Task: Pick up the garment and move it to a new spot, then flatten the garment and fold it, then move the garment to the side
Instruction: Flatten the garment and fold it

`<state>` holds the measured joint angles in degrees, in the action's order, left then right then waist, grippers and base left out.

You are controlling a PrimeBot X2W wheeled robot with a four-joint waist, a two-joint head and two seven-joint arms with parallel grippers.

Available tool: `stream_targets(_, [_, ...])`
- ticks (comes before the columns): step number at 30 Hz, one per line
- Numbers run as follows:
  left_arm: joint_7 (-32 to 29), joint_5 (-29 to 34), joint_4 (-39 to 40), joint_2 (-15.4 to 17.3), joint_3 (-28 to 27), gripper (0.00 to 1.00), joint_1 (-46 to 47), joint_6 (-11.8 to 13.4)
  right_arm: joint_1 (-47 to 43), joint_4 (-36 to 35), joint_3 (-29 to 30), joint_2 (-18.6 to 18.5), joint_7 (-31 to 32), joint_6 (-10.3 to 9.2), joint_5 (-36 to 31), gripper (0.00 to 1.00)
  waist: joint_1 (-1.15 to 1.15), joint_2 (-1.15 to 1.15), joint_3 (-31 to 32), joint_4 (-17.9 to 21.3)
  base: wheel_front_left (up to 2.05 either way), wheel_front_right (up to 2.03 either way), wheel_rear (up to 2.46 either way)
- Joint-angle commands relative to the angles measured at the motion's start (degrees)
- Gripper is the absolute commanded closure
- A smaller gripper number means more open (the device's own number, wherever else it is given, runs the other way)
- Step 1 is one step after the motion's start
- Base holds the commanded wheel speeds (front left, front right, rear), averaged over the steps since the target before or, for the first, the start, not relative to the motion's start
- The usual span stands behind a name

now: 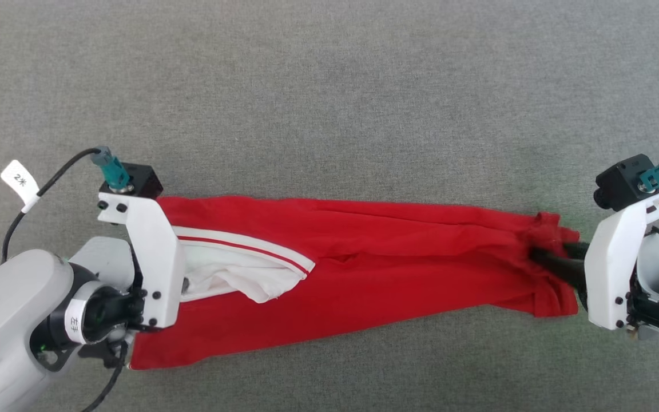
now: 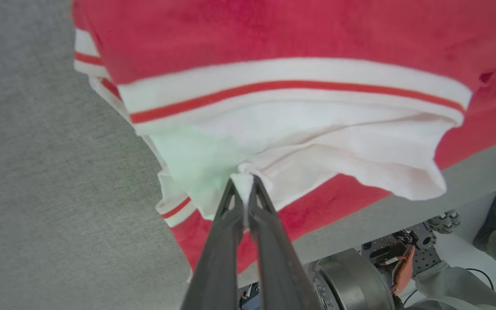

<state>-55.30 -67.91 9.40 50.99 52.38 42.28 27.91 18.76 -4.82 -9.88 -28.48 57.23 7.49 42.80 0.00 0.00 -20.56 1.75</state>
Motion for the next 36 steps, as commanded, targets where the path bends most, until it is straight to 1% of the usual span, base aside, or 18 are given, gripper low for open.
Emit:
stream_targets(1, [1.77, 0.08, -1.05, -0.44, -0.71, 0.0, -0.81, -0.69, -0.09, 0.02, 0.51, 0.68, -0.44, 0.0, 0.26, 0.0, 0.0, 0.0, 0.5, 0.02, 0.0, 0.0, 0.0])
stream_targets(3, [3.79, 0.13, -1.43, -0.92, -1.44, 0.0, -1.21, -1.55, -0.79, -0.91, 1.24, 0.71, -0.84, -0.01, 0.63, 0.0, 0.0, 0.0, 1.05, -0.03, 0.0, 0.0, 0.0])
stream_targets(7, [8.99, 0.66, -1.11, -1.14, -3.35, 0.0, -2.41, -2.43, -2.85, -2.23, 4.69, 1.21, -0.63, -0.01, 1.28, 0.0, 0.0, 0.0, 2.3, -0.29, 0.0, 0.0, 0.0])
stream_targets(12, [17.67, 1.98, 0.37, -1.26, -5.87, 0.0, -4.84, -4.93, -5.48, -2.69, 9.91, 1.65, 0.83, -0.01, 0.0, 0.0, 0.0, 0.0, 3.15, -0.77, 0.0, 0.0, 0.0])
stream_targets(13, [17.67, 1.98, 0.37, -1.26, -5.87, 0.0, -4.84, -4.93, -5.48, -2.69, 9.91, 1.65, 0.83, -0.01, 0.0, 0.0, 0.0, 0.0, 3.15, -0.77, 0.0, 0.0, 0.0])
stream_targets(17, [25.35, 3.5, 0.3, -1.57, -7.54, 0.0, -6.88, -7.33, -6.64, -1.73, 11.52, 2.93, 1.81, 0.0, 0.5, 0.0, 0.0, 0.0, 3.08, -1.33, 0.0, 0.0, 0.0])
stream_targets(19, [29.3, 4.59, -0.07, -1.77, -8.15, 0.0, -7.95, -8.73, -6.59, -0.65, 11.21, 3.26, 1.85, 0.0, 0.45, 0.0, 0.0, 0.0, 2.93, -1.67, 0.0, 0.0, 0.0])
stream_targets(22, [35.31, 6.59, -1.05, -2.36, -9.12, 0.0, -9.3, -10.15, -5.35, 1.42, 10.15, 4.17, 0.97, 0.0, 1.08, 0.0, 0.0, 0.0, 2.67, -2.19, 0.0, 0.0, 0.0])
stream_targets(23, [37.26, 6.63, -1.44, -2.91, -9.48, 0.0, -9.88, -10.54, -4.82, 2.2, 9.41, 3.99, 0.47, 0.0, 0.78, 0.0, 0.0, 0.0, 2.56, -2.39, 0.0, 0.0, 0.0])
stream_targets(25, [41.03, 7.55, -2.57, -3.36, -10.0, 0.0, -11.02, -11.0, -3.91, 4.6, 8.18, 4.79, -0.51, -0.01, 1.46, 0.0, 0.0, 0.0, 2.4, -2.73, 0.0, 0.0, 0.0])
stream_targets(27, [44.74, 8.12, -3.42, -4.26, -10.63, 0.0, -12.06, -11.64, -2.72, 6.55, 6.11, 4.72, -1.04, 0.0, 2.11, 0.0, 0.0, 0.0, 2.26, -3.11, 0.0, 0.0, 0.0])
stream_targets(28, [48.49, 8.54, -4.74, -5.2, -11.38, 0.0, -13.36, -11.98, -1.5, 8.9, 4.12, 4.74, -1.62, 0.0, 3.1, 0.0, 0.0, 0.0, 2.14, -3.49, 0.0, 0.0, 0.0])
stream_targets(30, [52.01, 9.14, -6.4, -6.09, -11.88, 0.0, -14.65, -12.21, -0.74, 10.82, 1.67, 4.64, -2.04, 0.0, 4.59, 0.0, 0.0, 0.0, 2.1, -3.96, 0.0, 0.0, 0.0])
stream_targets(32, [56.04, 10.12, -7.96, -6.84, -12.55, 0.0, -15.7, -12.75, 0.12, 11.96, -0.87, 4.26, -2.05, 0.0, 6.38, 0.55, 0.0, 0.0, 2.07, -4.34, 0.0, 0.0, 0.0])
stream_targets(33, [57.95, 9.98, -8.91, -7.49, -12.88, 0.0, -16.31, -12.98, 0.45, 12.12, -1.84, 3.98, -2.55, 0.0, 7.46, 1.0, 0.0, 0.0, 2.03, -4.55, 0.0, 0.0, 0.0])
stream_targets(36, [63.7, 9.38, -11.68, -9.18, -14.24, 0.0, -18.38, -13.84, 1.24, 12.91, -3.34, 2.06, -3.57, 0.0, 9.98, 1.0, 0.0, 0.0, 2.09, -5.07, 0.0, 0.0, 0.0])
